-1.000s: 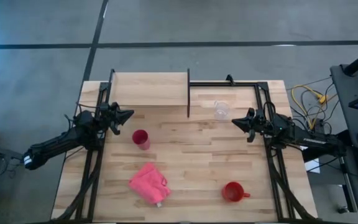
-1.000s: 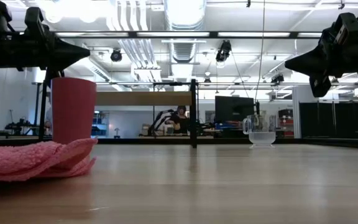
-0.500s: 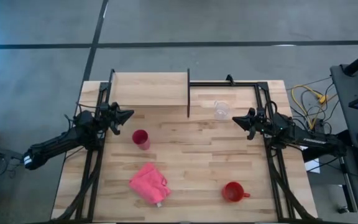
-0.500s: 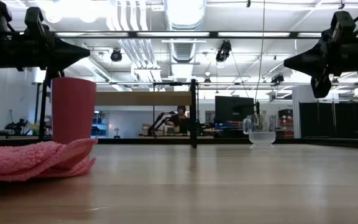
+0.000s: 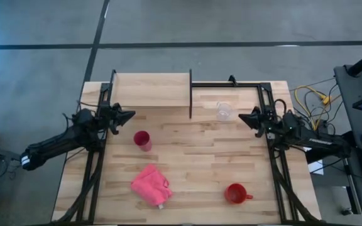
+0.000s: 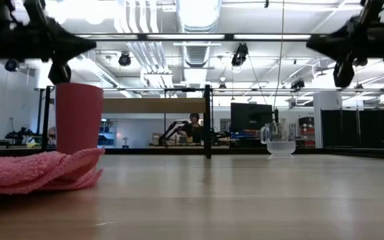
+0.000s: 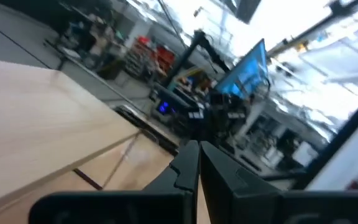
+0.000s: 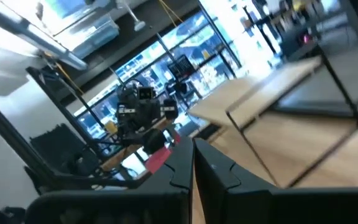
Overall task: Stack small to large cups/mugs on shelf
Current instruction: Put the pink cup on the shelf
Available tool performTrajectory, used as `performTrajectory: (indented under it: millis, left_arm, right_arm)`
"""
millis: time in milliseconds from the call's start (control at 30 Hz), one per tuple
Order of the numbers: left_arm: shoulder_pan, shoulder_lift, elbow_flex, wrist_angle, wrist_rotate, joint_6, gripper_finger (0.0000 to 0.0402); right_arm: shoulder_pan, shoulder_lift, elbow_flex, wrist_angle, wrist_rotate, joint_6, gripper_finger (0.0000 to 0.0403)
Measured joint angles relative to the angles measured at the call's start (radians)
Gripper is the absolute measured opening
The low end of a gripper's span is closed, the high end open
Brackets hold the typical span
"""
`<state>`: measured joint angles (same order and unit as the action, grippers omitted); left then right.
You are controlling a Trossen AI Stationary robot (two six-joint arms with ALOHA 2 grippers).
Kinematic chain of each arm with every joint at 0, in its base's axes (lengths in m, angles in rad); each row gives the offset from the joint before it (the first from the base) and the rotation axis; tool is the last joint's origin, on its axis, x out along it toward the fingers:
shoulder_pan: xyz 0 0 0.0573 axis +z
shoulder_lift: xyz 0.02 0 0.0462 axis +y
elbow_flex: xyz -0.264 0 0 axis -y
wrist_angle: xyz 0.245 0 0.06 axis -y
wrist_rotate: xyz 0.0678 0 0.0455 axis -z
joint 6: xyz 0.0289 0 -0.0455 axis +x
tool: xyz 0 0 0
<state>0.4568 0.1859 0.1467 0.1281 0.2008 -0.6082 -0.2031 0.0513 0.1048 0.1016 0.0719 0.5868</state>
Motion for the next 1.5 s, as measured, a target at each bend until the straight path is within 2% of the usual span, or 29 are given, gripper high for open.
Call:
performTrajectory:
  millis: [200, 467, 667, 833, 1000, 1267, 1500]
  left_arm:
    - [0.000, 0.164, 0.324, -0.354, 0.022, 0.153, 0.0000]
    - [0.000, 0.441, 0.794, -0.796, 0.032, 0.393, 0.0000]
    - [-0.001, 0.615, 1.050, -1.206, 0.034, 0.433, 0.0000]
    - [-0.035, 0.690, 1.114, -1.345, 0.034, 0.472, 0.0000]
    - [-0.083, 0.733, 1.101, -1.356, 0.035, 0.484, 0.0000]
    - [-0.091, 0.852, 1.084, -1.358, 0.063, 0.494, 0.0001]
    - [-0.103, 0.929, 1.084, -1.358, 0.157, 0.494, 0.0047]
  right_arm:
    - [0.000, 0.116, 0.189, -0.042, 0.000, -0.164, 0.0009]
    - [0.001, 0.388, 0.526, -0.395, 0.000, -0.247, 0.0009]
    - [0.001, 0.580, 0.715, -0.583, 0.000, -0.247, 0.0009]
    - [0.000, 0.717, 0.802, -0.623, 0.000, -0.262, 0.0009]
    - [0.000, 0.835, 0.866, -0.622, 0.006, -0.310, 0.0009]
    - [0.000, 1.006, 0.952, -0.622, 0.008, -0.319, 0.0009]
    - [0.000, 1.117, 0.994, -0.631, 0.008, -0.318, 0.0009]
